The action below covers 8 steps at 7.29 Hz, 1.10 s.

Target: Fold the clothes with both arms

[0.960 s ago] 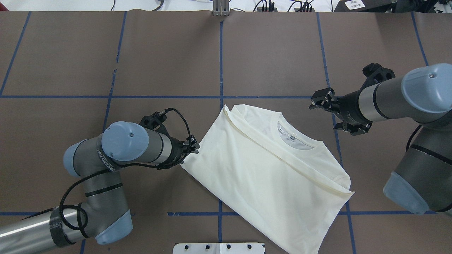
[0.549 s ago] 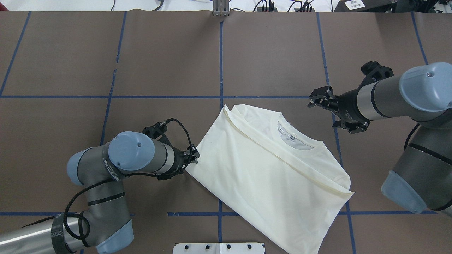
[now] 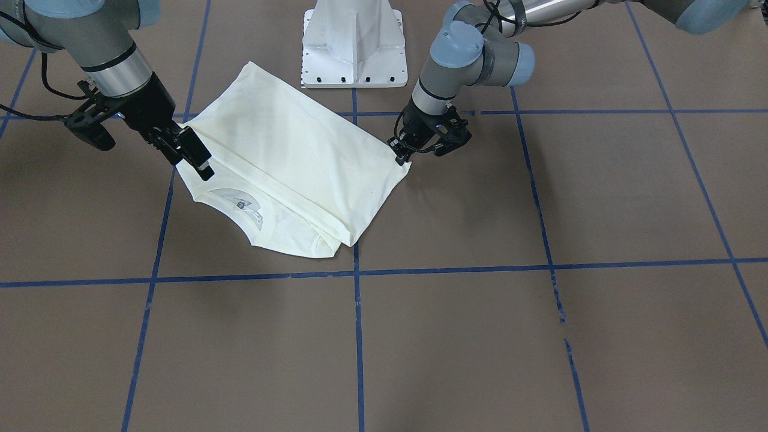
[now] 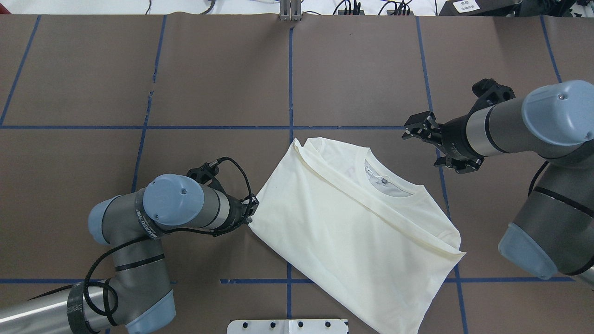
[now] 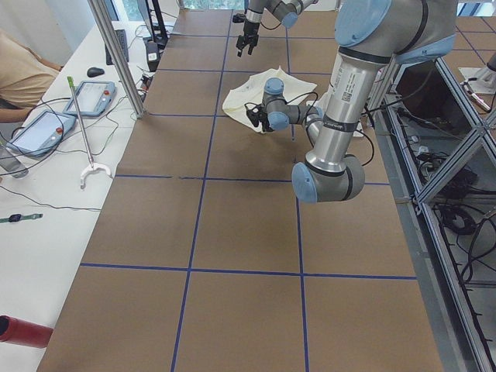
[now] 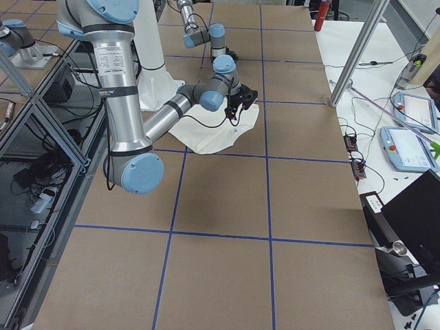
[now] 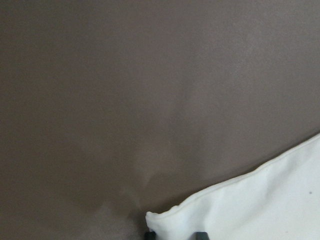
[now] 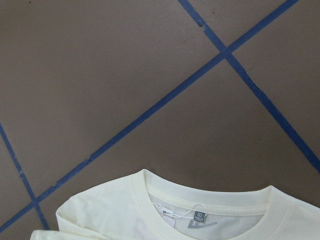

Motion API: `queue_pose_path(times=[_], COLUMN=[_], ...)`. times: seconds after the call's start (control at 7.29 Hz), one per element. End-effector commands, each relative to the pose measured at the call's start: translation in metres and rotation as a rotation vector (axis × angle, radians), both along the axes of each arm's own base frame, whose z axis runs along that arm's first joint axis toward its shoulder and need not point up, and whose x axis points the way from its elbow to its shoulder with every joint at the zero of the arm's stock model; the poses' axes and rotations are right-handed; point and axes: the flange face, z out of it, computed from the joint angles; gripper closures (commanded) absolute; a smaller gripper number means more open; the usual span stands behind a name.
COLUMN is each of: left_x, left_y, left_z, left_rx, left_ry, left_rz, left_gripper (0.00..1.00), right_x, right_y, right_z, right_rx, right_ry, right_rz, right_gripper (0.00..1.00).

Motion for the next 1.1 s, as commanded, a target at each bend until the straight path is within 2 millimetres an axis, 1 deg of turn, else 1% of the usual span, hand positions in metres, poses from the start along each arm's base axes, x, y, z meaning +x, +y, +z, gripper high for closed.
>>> queue_pose_path(times=[0.0, 0.14, 0.27, 0.41, 0.55, 0.69, 0.82, 0.96], left_x=[-0.042, -0.06, -0.088, -0.094, -0.081, -0.066, -0.041, -0.032], left_y=[-0.052, -0.082, -0.136, -0.196, -0.238, -0.269, -0.295, -0.305], left_z=[-0.005, -0.001, 0.004, -0.009, -0.01, -0.02, -0.048, -0.049], left_rx=[0.038, 0.163, 0.225, 0.281, 0.302, 0.34, 0.353, 0.371], left_ry=[-0.032, -0.105, -0.138, -0.153, -0.154, -0.11, -0.11, -0.135], left_rz=[-0.063, -0.027, -0.069, -0.108, -0.129, -0.156, -0.156, -0.137], left_gripper=[1.0, 1.0, 1.0, 1.0, 1.0, 1.0, 1.0, 1.0], right_x=[-0.005, -0.009, -0.009, -0.01, -0.016, -0.022, -0.033, -0.051], right_y=[-0.005, -0.008, -0.007, -0.006, -0.01, -0.008, -0.001, 0.003], right_z=[0.002, 0.006, 0.005, 0.002, -0.015, -0.021, -0.028, -0.042], right_rx=[-0.004, -0.01, -0.01, -0.005, 0.014, 0.019, 0.028, 0.061], right_ry=[0.005, 0.012, 0.01, 0.004, -0.018, -0.026, -0.036, -0.041], right_rz=[0.001, 0.001, -0.002, -0.005, -0.004, -0.012, -0.036, -0.025], right_gripper=[0.0, 0.0, 0.0, 0.0, 0.0, 0.0, 0.0, 0.0])
